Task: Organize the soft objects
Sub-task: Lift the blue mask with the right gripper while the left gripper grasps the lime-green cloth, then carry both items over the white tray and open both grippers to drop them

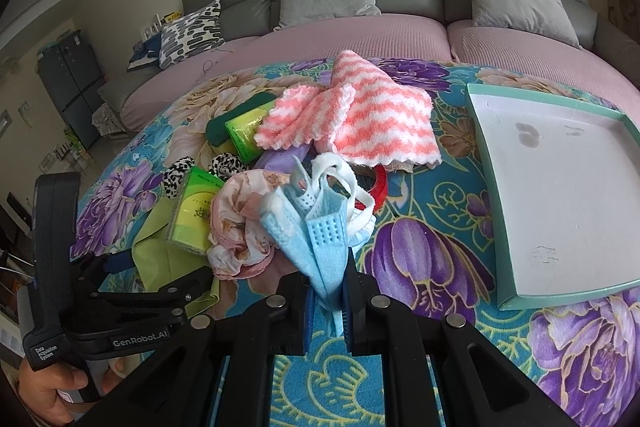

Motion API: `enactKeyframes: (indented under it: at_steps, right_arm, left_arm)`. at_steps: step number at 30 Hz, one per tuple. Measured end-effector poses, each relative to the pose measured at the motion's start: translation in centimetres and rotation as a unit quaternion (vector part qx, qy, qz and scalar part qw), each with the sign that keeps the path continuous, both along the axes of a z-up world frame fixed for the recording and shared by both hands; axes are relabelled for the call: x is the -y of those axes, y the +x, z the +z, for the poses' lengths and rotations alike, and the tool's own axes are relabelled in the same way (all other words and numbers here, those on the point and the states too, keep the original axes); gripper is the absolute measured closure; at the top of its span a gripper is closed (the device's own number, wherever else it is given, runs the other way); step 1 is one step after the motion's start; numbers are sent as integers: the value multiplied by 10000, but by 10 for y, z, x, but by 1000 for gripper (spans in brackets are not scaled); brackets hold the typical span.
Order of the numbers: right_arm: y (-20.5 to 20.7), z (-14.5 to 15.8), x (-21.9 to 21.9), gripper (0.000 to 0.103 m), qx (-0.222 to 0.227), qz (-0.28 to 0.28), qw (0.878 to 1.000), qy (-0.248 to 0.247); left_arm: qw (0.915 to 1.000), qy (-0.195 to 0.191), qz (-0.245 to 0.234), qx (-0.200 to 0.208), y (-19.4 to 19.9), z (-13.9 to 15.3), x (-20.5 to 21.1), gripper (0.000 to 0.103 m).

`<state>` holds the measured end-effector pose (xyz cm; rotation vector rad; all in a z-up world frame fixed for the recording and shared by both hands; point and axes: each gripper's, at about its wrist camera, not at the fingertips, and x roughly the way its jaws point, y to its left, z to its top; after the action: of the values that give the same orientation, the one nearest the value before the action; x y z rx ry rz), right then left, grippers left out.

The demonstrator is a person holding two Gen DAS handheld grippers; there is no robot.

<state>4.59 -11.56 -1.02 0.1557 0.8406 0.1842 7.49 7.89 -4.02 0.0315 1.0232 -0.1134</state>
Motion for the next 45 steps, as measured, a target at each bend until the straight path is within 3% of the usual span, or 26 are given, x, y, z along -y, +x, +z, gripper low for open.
enactKeyframes:
  at_steps: [2,4,6,10,11,21,30,37,45]
  right_arm:
    - [0,0,0,91,-9,-1,10000,-9]
    - [0,0,0,91,-6,3,10000,-20]
    - [0,0,0,91,-4,2,10000,-21]
    - [0,-1,0,91,-9,-6,10000,-16]
    - [0,-1,0,91,-9,-10,10000,-12]
    - [-1,2,2,91,32,-5,10000,8]
    - [-5,27,6,91,366,-8,9993,-53]
    - [0,56,40,91,514,-473,9975,-61]
    - [16,57,117,91,73,-1622,9866,-143]
  left_arm:
    - [9999,28,-78,76,-4,3,4,15]
    - [9996,78,-206,202,-8,9,10,46]
    - [9990,90,-346,274,-8,12,18,66]
    - [9982,37,-458,386,-11,15,21,92]
    - [9980,-11,-455,443,-12,17,19,94]
    - [9910,-273,-196,1296,-17,58,-4,96]
    - [9771,-391,-222,2081,-14,122,4,96]
    - [9709,-728,-729,2164,5,145,64,96]
    - [9674,-1036,-1397,1843,33,141,150,96]
